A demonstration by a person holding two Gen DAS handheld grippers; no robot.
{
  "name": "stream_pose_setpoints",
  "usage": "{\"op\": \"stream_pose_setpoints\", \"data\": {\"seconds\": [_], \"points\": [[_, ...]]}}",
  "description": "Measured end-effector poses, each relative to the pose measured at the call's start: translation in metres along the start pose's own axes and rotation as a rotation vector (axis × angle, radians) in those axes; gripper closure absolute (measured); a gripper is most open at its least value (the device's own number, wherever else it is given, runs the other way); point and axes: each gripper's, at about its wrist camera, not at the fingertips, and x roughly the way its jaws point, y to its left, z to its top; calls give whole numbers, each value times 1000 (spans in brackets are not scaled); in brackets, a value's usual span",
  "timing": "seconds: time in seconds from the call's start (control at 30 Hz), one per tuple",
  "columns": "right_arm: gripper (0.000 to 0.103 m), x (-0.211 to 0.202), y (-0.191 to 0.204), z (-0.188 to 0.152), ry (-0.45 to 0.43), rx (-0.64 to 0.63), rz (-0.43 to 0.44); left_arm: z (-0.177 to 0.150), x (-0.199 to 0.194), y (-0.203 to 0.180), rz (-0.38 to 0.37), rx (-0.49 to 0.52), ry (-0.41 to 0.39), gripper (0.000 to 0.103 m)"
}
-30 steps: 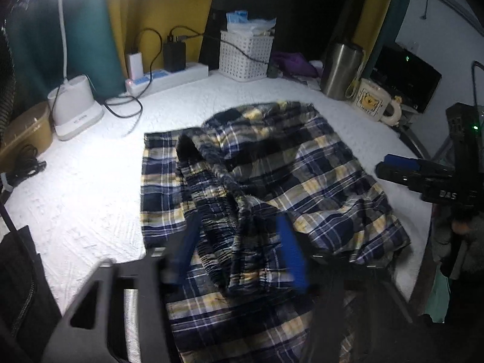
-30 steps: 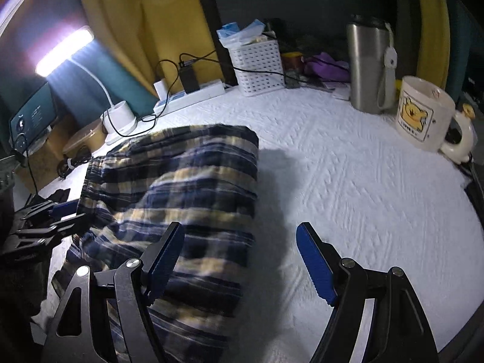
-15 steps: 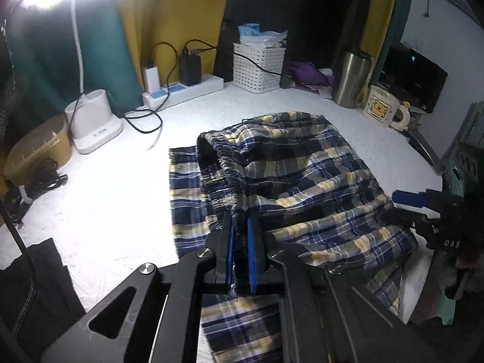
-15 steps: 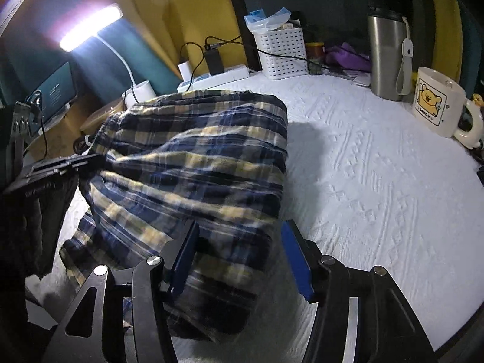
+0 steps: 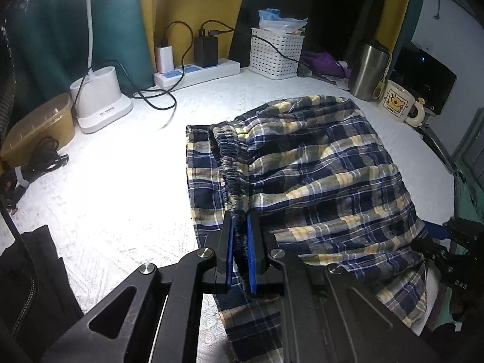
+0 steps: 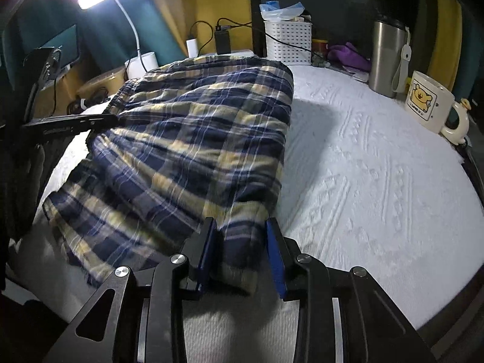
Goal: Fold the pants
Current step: 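Grasp the elastic waistband of the plaid pants with the left gripper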
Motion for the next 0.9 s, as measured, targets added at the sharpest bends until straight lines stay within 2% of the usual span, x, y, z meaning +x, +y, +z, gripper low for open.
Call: {"op": "stream_pose_setpoints", "data": {"seconds": [0.2,0.4,0.53,0.57,0.6,0.63,0.67,0.8,0.9], "points": [[69,-4,-1,-3,10,-1,9,-3,-4,1,10,6,-3,96],[68,-5,-8,1,11,48,37,4,-13,-4,-12,13,-12,96],[68,-3,-15,5,8,105,48,8,-11,-6,-16,23,11,94],[68,-3,-16,6,5,110,48,8,-10,-7,-14,26,18,92],[68,-3,-16,7,2,113,46,7,-9,-7,-14,27,21,84],[68,-3,-16,8,1,116,44,6,-9,-7,-19,25,23,71],[68,-2,-15,9,0,118,44,5,-9,-8,-24,21,24,63],[68,3,-13,10,-12,114,50,-3,-8,-9,-51,19,42,63],[69,4,-9,11,-13,107,76,-9,-6,-10,-41,43,30,64]]}}
